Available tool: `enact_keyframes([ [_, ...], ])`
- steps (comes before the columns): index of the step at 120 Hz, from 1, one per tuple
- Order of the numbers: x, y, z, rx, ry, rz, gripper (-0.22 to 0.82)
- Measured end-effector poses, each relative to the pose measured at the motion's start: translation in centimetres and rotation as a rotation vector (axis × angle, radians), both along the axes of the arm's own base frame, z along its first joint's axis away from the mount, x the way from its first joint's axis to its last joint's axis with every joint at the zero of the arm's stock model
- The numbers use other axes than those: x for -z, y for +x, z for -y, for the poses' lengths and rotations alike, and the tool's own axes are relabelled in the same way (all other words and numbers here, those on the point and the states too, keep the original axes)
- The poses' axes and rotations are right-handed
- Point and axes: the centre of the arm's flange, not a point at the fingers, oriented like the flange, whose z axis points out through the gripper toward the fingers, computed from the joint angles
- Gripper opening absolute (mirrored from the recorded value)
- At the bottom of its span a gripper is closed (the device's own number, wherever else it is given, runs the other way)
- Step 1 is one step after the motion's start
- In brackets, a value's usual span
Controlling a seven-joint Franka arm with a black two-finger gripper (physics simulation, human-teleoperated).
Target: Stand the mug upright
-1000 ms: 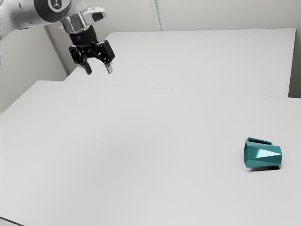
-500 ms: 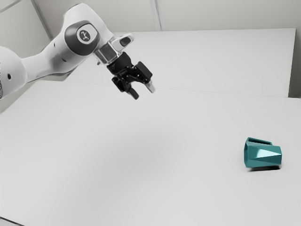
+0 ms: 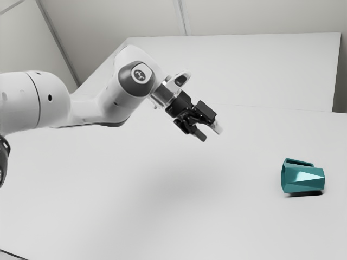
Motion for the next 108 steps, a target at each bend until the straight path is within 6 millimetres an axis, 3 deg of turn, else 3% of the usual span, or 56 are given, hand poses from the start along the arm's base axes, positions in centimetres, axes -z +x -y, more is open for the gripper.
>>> enact_keyframes([
  [37, 5.4, 0.9, 4.4, 0.038, -0.133, 0.024, 0.58],
  [76, 8.5, 2.4, 9.6, 0.14, -0.188, 0.094, 0.58],
  [108, 10.6, 1.3, 12.5, 0.185, -0.229, 0.107, 0.57],
])
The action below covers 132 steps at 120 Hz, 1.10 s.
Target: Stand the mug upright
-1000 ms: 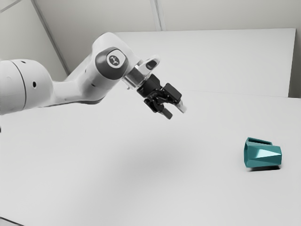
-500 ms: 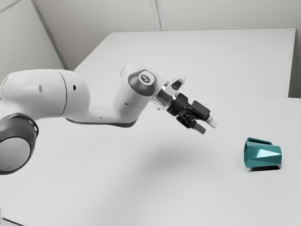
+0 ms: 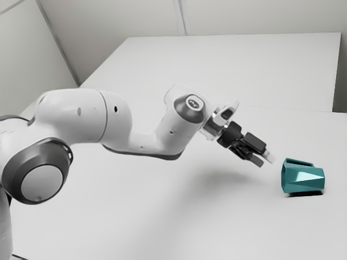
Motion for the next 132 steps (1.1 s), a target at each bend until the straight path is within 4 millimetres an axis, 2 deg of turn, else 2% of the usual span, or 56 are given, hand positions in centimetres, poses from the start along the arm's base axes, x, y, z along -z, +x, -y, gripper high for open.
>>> enact_keyframes([
  [38, 2.4, -1.0, 2.2, 0.035, -0.024, 0.009, 0.57],
  [74, 2.6, -0.1, 4.4, 0.065, -0.054, 0.056, 0.57],
  [99, 4.1, 0.0, 5.6, 0.085, -0.054, 0.062, 0.57],
  [132, 4.7, 0.1, 6.9, 0.101, -0.066, 0.074, 0.58],
])
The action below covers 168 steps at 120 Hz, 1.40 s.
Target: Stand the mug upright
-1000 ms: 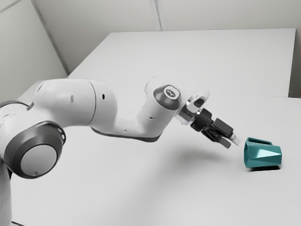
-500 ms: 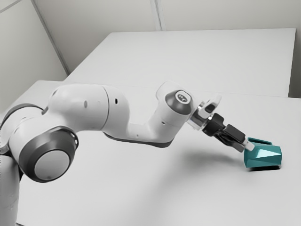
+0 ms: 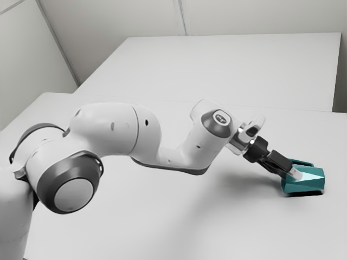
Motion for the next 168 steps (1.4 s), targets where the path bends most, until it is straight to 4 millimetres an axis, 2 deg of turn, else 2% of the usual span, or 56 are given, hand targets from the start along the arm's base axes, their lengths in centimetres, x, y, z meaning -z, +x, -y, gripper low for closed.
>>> enact_keyframes([
  [36, 0.8, 0.0, 1.2, 0.009, -0.007, 0.006, 0.57],
  [47, 1.2, -0.2, 1.4, 0.009, -0.009, 0.002, 0.54],
  [114, 1.1, -0.2, 1.6, 0.006, -0.016, 0.004, -0.02],
  [134, 0.6, -0.1, 1.6, 0.006, -0.018, 0.009, -0.11],
  [152, -0.8, -0.1, 1.6, 0.005, -0.023, 0.029, -0.14],
  [168, -4.2, 0.0, 1.5, 0.006, -0.034, 0.073, -0.16],
])
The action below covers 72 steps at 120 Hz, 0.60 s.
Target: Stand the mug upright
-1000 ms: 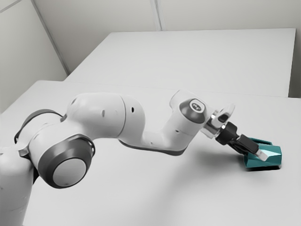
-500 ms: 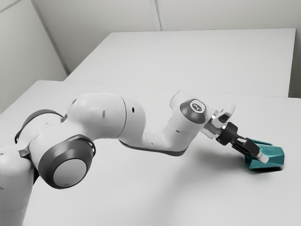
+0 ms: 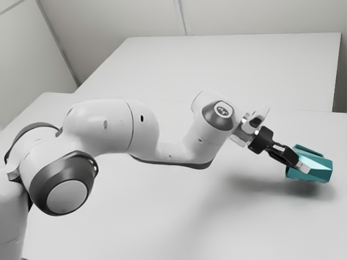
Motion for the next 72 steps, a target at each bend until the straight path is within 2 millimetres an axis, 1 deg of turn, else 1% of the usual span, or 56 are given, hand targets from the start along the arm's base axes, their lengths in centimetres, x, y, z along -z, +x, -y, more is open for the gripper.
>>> enact_keyframes([
  [7, -1.8, 0.1, -0.5, 0.006, 0.006, 0.032, -0.17],
  [13, -3.1, 0.3, -1.4, 0.014, 0.029, 0.057, -0.17],
  [23, -4.5, 0.5, -3.0, 0.028, 0.079, 0.09, -0.18],
  [37, -5.9, 0.7, -6.3, 0.03, 0.155, 0.114, -0.18],
  [52, -8.1, 0.9, -9.4, 0.047, 0.254, 0.15, -0.18],
  [72, -11.3, 1.2, -13.7, 0.072, 0.432, 0.189, -0.18],
])
